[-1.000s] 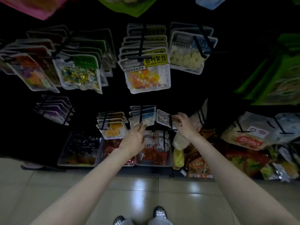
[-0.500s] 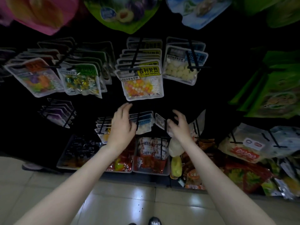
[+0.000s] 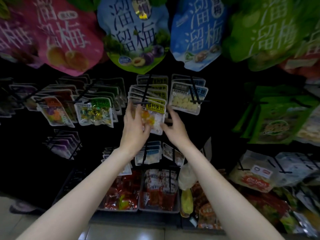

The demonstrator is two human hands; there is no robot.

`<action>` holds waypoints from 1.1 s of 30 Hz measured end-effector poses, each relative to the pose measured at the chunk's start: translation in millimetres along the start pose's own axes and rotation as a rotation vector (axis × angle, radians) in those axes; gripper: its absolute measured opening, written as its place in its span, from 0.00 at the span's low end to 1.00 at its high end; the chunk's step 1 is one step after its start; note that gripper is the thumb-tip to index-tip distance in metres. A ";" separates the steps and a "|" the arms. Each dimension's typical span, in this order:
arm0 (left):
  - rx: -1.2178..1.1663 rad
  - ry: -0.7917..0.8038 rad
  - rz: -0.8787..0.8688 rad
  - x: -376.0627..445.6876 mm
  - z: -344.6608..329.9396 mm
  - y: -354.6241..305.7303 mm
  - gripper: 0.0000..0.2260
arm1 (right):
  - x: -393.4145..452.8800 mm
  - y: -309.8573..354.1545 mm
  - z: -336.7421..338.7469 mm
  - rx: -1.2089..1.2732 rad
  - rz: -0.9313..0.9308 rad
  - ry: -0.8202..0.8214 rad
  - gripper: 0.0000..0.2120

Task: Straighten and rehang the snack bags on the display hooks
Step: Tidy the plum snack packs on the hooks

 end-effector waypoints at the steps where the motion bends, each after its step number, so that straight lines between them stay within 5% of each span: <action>1: -0.005 0.010 -0.011 -0.2 -0.4 -0.7 0.26 | -3.2 -7.2 5.6 -0.019 0.001 -0.035 0.27; 6: -0.132 0.085 0.054 2.3 -6.2 -5.2 0.30 | 14.1 -36.6 76.7 0.082 -0.149 -0.485 0.31; 9: -0.156 0.121 0.113 6.9 -9.7 -10.5 0.32 | 49.7 -32.7 101.5 0.105 -0.120 -0.373 0.38; 12: -0.114 0.108 0.138 11.1 -11.1 -11.1 0.31 | 66.8 -26.1 101.7 0.103 -0.159 -0.288 0.25; 19: -0.055 0.108 0.132 8.5 -10.5 -14.8 0.30 | -3.8 -22.2 45.8 -0.040 0.040 -0.638 0.07; 23: -0.033 0.116 0.136 6.1 -10.7 -22.2 0.22 | -7.6 -17.1 37.8 -0.101 -0.012 -0.636 0.09; 29: -0.003 0.097 0.137 8.7 -2.6 -11.7 0.28 | -14.7 -11.0 62.4 0.019 -0.070 -0.543 0.10; 33: -0.013 0.024 0.063 2.5 11.8 -15.5 0.12 | -10.6 -2.1 79.5 0.037 -0.123 -0.471 0.18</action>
Point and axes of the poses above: each hand's wrist, its own x-axis towards the middle knuckle, its own z-axis out of the back of the hand, y = z × x, the point moved 1 cm from there along x, towards the middle knuckle, and after that the axes turned 6 degrees about y, right-handed, at the moved point
